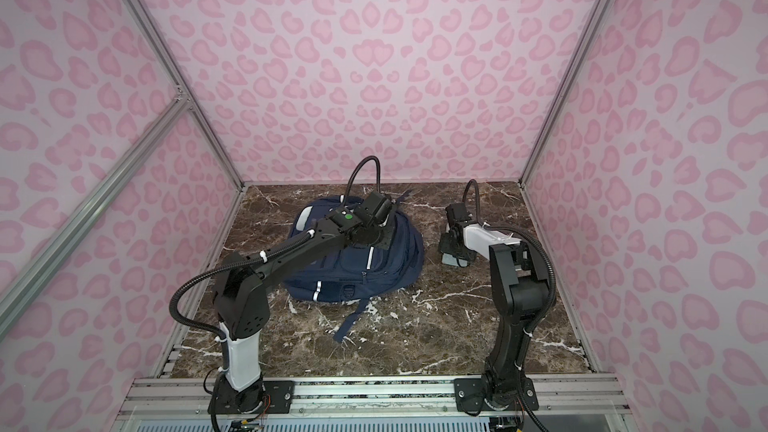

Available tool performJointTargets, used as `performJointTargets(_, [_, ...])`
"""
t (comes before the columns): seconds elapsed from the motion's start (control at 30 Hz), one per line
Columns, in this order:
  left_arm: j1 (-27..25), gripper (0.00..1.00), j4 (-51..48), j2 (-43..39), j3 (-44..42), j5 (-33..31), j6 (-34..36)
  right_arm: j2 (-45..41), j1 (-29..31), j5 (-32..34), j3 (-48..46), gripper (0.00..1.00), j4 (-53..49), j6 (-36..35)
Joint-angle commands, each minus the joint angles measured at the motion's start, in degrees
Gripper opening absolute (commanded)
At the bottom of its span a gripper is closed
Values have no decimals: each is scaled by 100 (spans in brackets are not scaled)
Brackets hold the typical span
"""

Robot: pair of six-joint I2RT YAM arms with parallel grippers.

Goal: Pack the student bag
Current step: 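Grasp the grey calculator with the right gripper while the left holds the bag, then push the calculator into the bag's open pocket with the right gripper while the left holds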

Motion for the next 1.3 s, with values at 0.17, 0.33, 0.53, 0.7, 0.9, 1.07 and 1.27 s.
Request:
performJointTargets(0.17, [275,3,678,-518,-699,1335,-335,-1097,188,-461,-820,65,-202,-106])
performJointTargets(0.33, [455,3,949,-512,-882,1777,-469,-1661,783,-229,-910,65,-377,-156])
performJointTargets(0.53, [472,3,1118,-501,-948,1928,-581,-1903,1961,-250,-707,66,-110,227])
performJointTargets(0.7, [491,3,1200,-845,-1090,2052,-699,-1384,2349,-944,-201,65,455,429])
performJointTargets(0.9, [634,3,1674,-1444,-1729,2388,-964,-679,2588,-1220,513,73,514,403])
performJointTargets(1.07, [685,3,1889,-1489,-2013,2405,-1107,-810,2589,-1657,246,90,1090,460])
performJointTargets(1.27, [740,3,2016,-1516,-2074,2445,-1181,-1079,2477,-2193,-248,96,1692,564])
